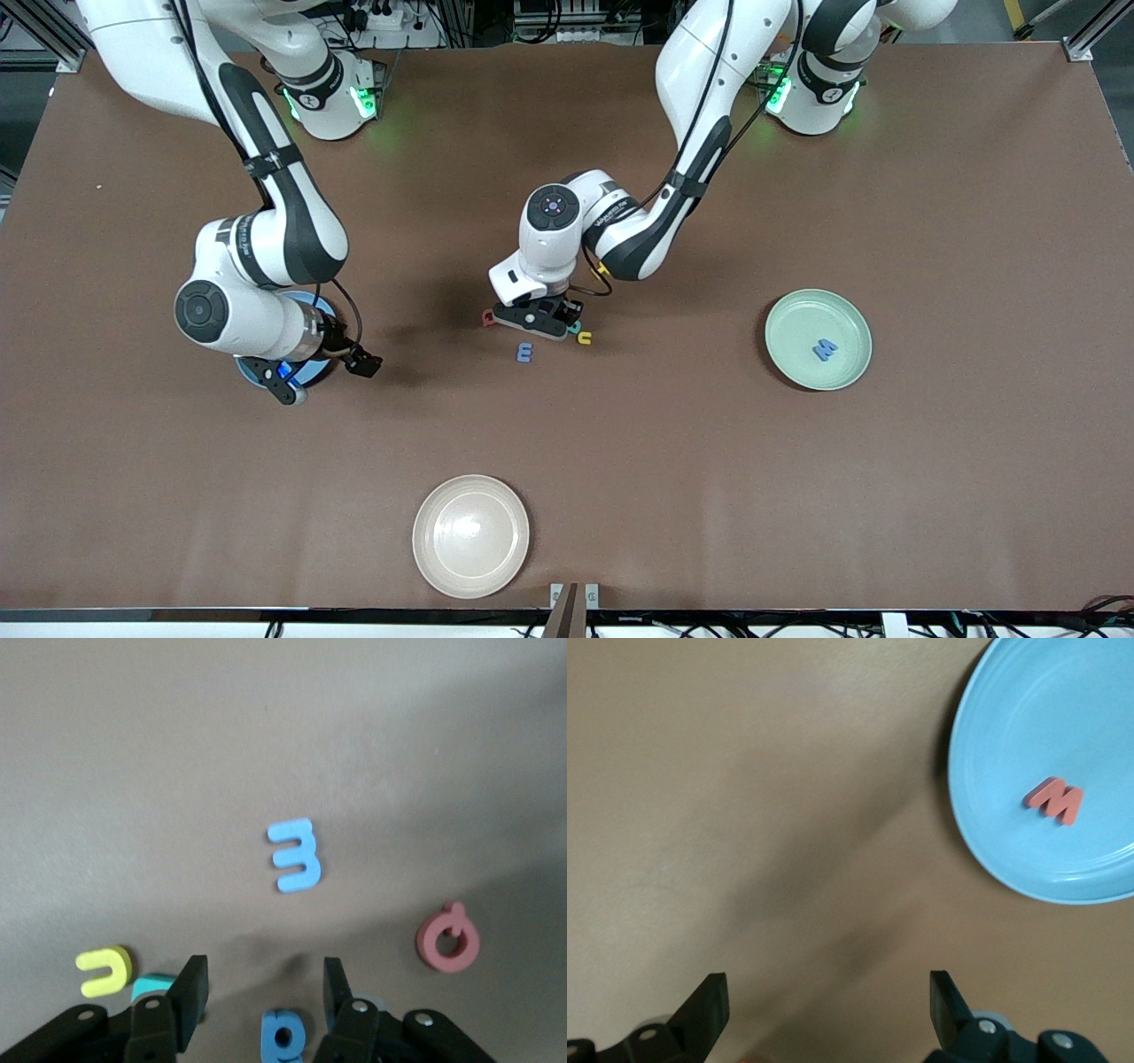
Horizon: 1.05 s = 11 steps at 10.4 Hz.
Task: Sort upper and lower case letters into plates
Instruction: 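Lower the left gripper and grasp the yellow H letter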
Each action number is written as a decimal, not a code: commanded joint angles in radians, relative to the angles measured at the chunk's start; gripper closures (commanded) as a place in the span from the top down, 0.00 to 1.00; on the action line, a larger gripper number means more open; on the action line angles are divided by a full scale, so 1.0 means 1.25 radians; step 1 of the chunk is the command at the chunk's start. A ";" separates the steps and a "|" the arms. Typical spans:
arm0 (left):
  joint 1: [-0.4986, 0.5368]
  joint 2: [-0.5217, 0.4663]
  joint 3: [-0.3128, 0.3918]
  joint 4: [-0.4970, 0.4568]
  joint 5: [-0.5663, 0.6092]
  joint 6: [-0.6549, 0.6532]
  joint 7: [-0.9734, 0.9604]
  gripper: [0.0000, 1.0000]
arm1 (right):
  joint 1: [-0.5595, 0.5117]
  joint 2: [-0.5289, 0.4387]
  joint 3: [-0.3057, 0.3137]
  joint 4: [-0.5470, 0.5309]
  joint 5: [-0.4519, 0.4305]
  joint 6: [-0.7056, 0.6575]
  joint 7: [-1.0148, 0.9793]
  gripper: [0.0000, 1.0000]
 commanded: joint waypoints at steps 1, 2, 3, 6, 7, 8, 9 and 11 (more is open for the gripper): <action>-0.007 0.006 0.020 0.026 -0.045 0.012 0.026 0.61 | 0.056 0.012 -0.004 0.018 0.008 0.013 0.041 1.00; -0.003 0.005 0.029 0.028 -0.045 0.012 0.026 0.61 | 0.088 0.020 -0.004 0.018 0.006 0.030 0.069 1.00; 0.009 0.005 0.030 0.028 -0.045 0.012 0.028 0.61 | 0.104 0.025 -0.004 0.015 0.005 0.049 0.079 1.00; 0.058 -0.003 0.029 0.016 -0.044 0.009 0.081 0.57 | 0.108 0.031 -0.004 0.012 0.006 0.050 0.079 1.00; 0.071 -0.006 0.024 0.011 -0.043 0.006 0.108 0.55 | 0.115 0.034 -0.004 0.010 0.006 0.048 0.079 1.00; 0.077 -0.008 0.024 0.004 -0.043 -0.003 0.124 0.53 | 0.119 0.036 -0.004 0.008 0.006 0.049 0.079 1.00; 0.079 -0.008 0.024 0.000 -0.043 -0.014 0.129 0.50 | 0.131 0.036 -0.004 0.007 0.006 0.047 0.079 1.00; 0.079 -0.017 0.023 -0.006 -0.045 -0.053 0.128 0.50 | 0.166 0.035 -0.004 0.005 0.005 0.050 0.080 1.00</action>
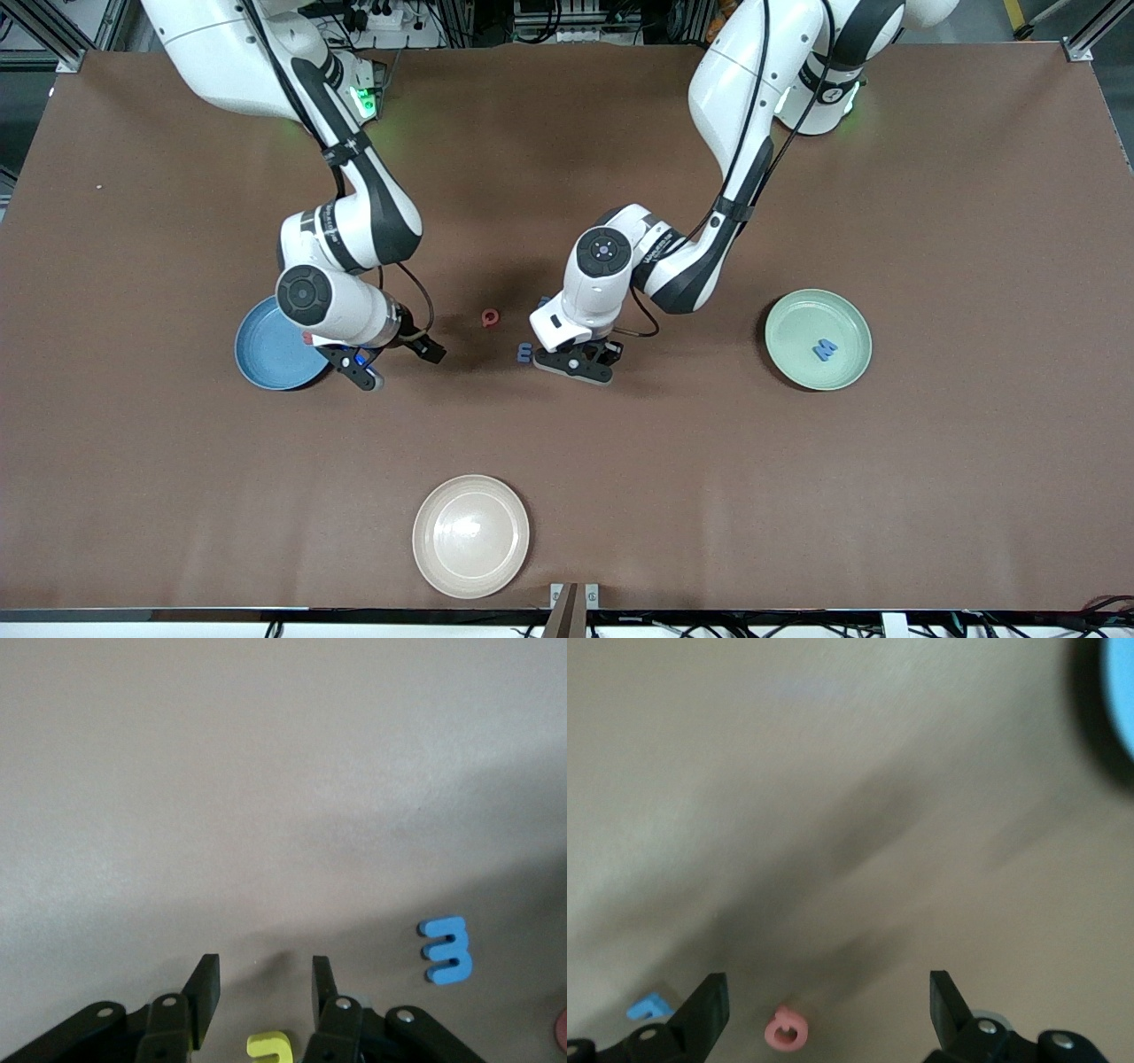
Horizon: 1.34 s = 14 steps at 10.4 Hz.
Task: Sort upper and lower case letters into plates
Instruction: 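Lower the left gripper and grasp the yellow H letter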
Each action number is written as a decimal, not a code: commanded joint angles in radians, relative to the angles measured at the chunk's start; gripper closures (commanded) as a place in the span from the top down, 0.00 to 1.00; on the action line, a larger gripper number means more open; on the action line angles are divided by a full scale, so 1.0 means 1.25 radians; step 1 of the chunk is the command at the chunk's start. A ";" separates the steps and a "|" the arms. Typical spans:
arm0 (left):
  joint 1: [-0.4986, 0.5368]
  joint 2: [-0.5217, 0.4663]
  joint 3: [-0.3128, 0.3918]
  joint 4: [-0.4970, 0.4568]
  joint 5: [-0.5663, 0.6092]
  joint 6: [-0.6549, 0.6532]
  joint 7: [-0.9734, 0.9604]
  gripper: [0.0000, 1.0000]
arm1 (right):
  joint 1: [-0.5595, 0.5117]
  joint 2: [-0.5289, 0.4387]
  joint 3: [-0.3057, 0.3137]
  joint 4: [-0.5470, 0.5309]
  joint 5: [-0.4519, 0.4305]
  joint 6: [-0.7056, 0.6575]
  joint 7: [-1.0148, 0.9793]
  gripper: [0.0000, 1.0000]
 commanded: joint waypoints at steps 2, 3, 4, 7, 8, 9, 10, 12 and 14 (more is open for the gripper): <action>0.018 -0.070 -0.021 -0.076 -0.028 -0.068 0.028 0.50 | 0.053 -0.009 -0.004 -0.016 0.005 0.004 0.008 1.00; 0.035 -0.108 -0.036 -0.139 -0.025 -0.067 0.031 0.50 | 0.056 -0.023 -0.004 -0.035 0.005 0.005 0.003 1.00; 0.043 -0.147 -0.049 -0.199 -0.022 -0.067 0.033 0.50 | 0.052 -0.036 -0.004 -0.047 0.005 0.004 -0.002 1.00; 0.058 -0.215 -0.112 -0.307 -0.016 -0.067 0.055 0.51 | 0.051 -0.044 -0.004 -0.065 0.005 0.004 -0.002 1.00; 0.058 -0.221 -0.136 -0.320 -0.005 -0.067 0.079 0.52 | 0.050 -0.044 -0.004 -0.066 0.005 0.005 -0.002 1.00; 0.058 -0.221 -0.163 -0.331 0.038 -0.067 0.098 0.54 | 0.050 -0.044 -0.004 -0.066 0.005 0.006 -0.002 1.00; 0.059 -0.222 -0.184 -0.348 0.113 -0.066 0.102 0.54 | 0.050 -0.044 -0.004 -0.066 0.005 0.006 -0.002 1.00; 0.059 -0.218 -0.189 -0.374 0.200 -0.061 0.131 0.54 | 0.048 -0.044 -0.004 -0.068 0.005 0.006 -0.002 1.00; 0.066 -0.220 -0.189 -0.380 0.205 -0.059 0.203 0.54 | 0.047 -0.043 -0.004 -0.066 0.005 0.006 -0.002 1.00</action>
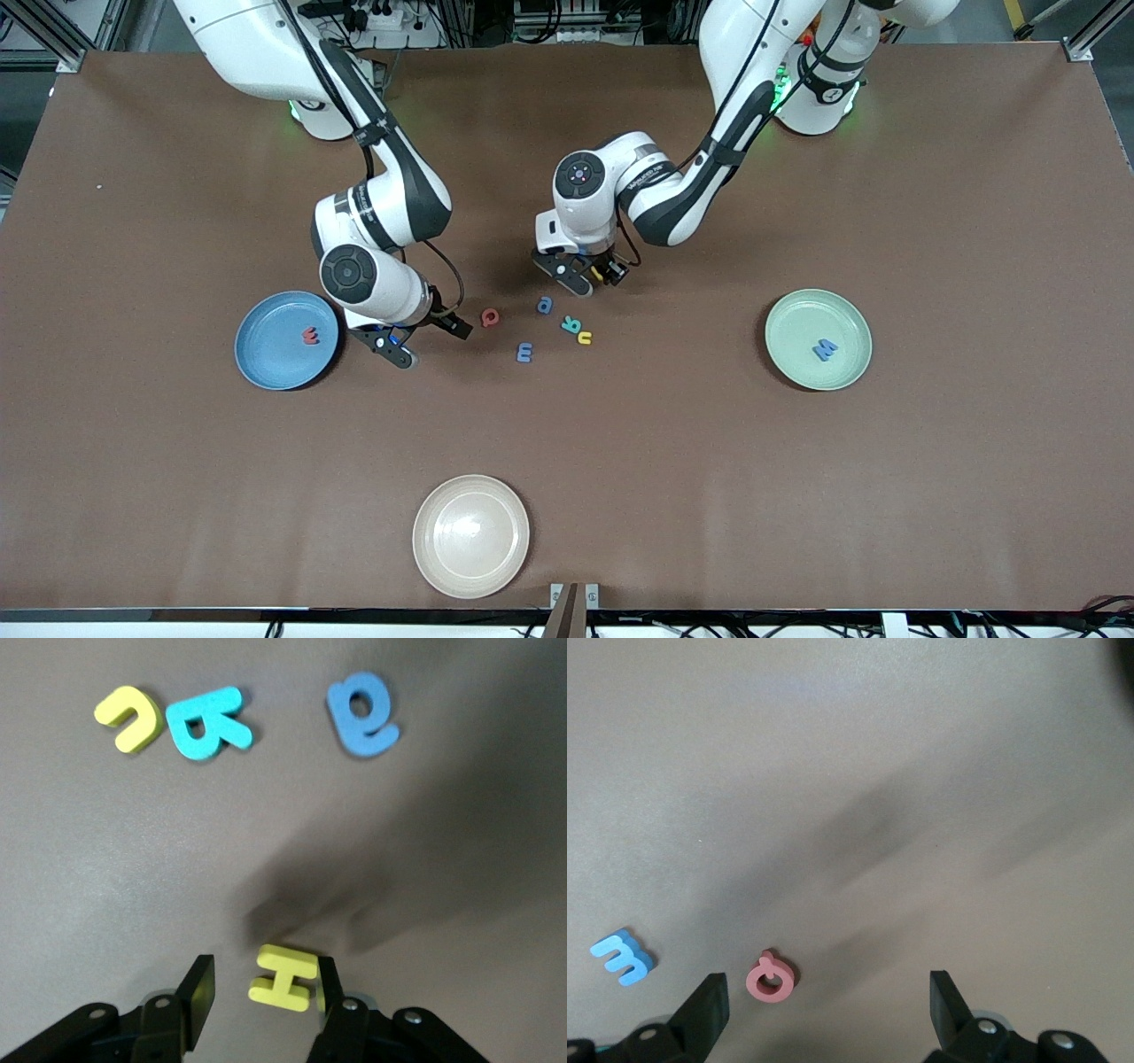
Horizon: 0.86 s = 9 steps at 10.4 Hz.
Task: Sort upper and lower case letters into plates
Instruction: 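Lower the left gripper and grasp the yellow H letter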
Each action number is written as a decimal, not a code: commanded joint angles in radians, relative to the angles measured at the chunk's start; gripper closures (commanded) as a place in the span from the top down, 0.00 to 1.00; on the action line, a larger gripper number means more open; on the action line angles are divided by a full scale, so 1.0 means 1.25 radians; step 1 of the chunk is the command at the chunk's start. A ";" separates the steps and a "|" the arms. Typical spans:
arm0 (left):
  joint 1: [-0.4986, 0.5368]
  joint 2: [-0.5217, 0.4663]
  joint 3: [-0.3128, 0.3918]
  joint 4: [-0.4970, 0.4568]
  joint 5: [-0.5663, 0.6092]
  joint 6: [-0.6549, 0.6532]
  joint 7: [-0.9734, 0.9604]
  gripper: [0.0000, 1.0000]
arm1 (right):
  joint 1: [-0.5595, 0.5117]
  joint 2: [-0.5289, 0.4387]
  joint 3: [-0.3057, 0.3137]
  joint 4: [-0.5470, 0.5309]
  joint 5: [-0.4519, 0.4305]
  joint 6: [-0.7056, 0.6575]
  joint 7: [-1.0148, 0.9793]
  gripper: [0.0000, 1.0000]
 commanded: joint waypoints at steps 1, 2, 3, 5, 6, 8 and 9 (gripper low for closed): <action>0.012 -0.025 -0.004 -0.029 0.020 0.010 0.052 0.54 | -0.003 -0.025 0.001 -0.025 0.005 0.006 -0.003 1.00; 0.012 -0.025 -0.005 -0.030 0.020 0.010 0.052 0.54 | -0.003 -0.024 0.001 -0.025 0.005 0.006 -0.003 1.00; 0.012 -0.023 -0.012 -0.030 0.019 0.010 0.044 0.54 | -0.003 -0.022 0.001 -0.025 0.005 0.006 -0.003 1.00; 0.009 -0.022 -0.014 -0.037 0.019 0.018 0.042 0.54 | -0.003 -0.021 0.001 -0.025 0.005 0.006 -0.003 1.00; 0.007 -0.024 -0.015 -0.053 0.020 0.037 0.041 0.54 | -0.003 -0.020 0.001 -0.025 0.005 0.006 -0.003 1.00; 0.007 -0.029 -0.015 -0.080 0.020 0.076 0.041 0.54 | -0.005 -0.019 0.001 -0.025 0.005 0.006 -0.003 1.00; 0.006 -0.027 -0.015 -0.082 0.020 0.080 0.041 0.54 | -0.005 -0.017 0.001 -0.025 0.005 0.006 -0.003 1.00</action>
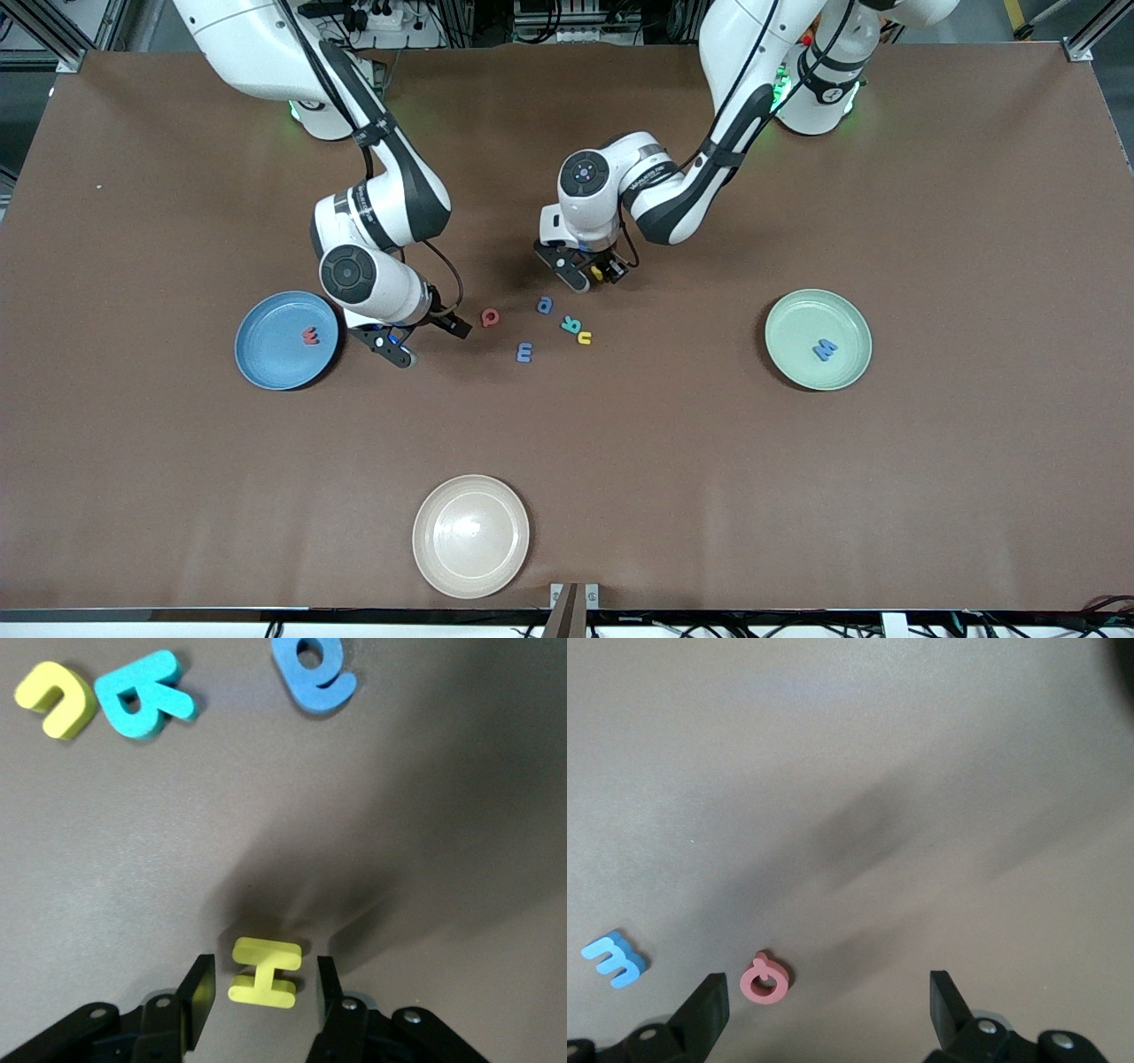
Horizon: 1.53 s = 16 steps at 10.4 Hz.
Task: Sort upper and lower case letters into plates
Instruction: 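Carry the yellow H into the green plate and open the left gripper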
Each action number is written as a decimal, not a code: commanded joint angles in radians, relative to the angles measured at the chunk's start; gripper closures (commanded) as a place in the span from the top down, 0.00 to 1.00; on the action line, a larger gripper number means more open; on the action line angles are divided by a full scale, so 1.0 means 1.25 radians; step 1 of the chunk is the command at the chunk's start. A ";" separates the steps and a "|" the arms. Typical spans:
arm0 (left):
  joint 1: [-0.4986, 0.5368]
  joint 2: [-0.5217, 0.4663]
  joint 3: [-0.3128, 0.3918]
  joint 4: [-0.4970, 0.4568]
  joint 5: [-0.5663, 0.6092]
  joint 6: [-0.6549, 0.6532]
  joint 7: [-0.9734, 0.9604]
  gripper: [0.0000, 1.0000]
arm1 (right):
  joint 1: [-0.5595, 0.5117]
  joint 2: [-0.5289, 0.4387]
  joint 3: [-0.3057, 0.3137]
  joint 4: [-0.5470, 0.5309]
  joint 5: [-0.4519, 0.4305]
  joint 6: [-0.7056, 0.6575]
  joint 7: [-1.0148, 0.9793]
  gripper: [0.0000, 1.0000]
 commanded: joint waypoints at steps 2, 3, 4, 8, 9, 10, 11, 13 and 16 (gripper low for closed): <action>0.000 -0.027 -0.004 -0.051 0.019 0.038 0.002 0.54 | -0.004 -0.016 0.001 -0.020 0.005 0.006 -0.003 1.00; 0.000 -0.025 -0.003 -0.063 0.020 0.061 0.005 0.53 | -0.004 -0.016 0.001 -0.020 0.005 0.006 -0.003 1.00; 0.000 -0.023 -0.003 -0.068 0.029 0.076 0.005 0.41 | -0.004 -0.016 0.001 -0.020 0.005 0.007 -0.003 1.00; 0.034 -0.068 -0.003 -0.084 0.036 0.067 -0.006 0.00 | 0.015 -0.010 0.001 -0.021 0.005 0.044 -0.003 1.00; 0.062 -0.112 -0.004 -0.095 0.036 0.048 -0.005 0.00 | 0.030 -0.007 0.001 -0.027 0.005 0.065 -0.003 1.00; 0.104 -0.155 -0.005 -0.098 0.032 0.007 -0.001 0.00 | 0.041 -0.005 0.001 -0.027 0.005 0.071 -0.003 1.00; 0.154 -0.196 -0.012 -0.098 0.025 -0.032 -0.001 0.00 | 0.046 -0.004 0.001 -0.029 0.005 0.072 -0.003 1.00; 0.280 -0.247 -0.037 -0.094 0.024 -0.093 -0.001 0.00 | 0.080 -0.004 0.001 -0.029 0.005 0.086 -0.003 1.00; 0.428 -0.257 -0.037 -0.106 0.024 -0.150 0.002 0.00 | 0.156 -0.002 0.001 -0.071 -0.014 0.196 -0.008 1.00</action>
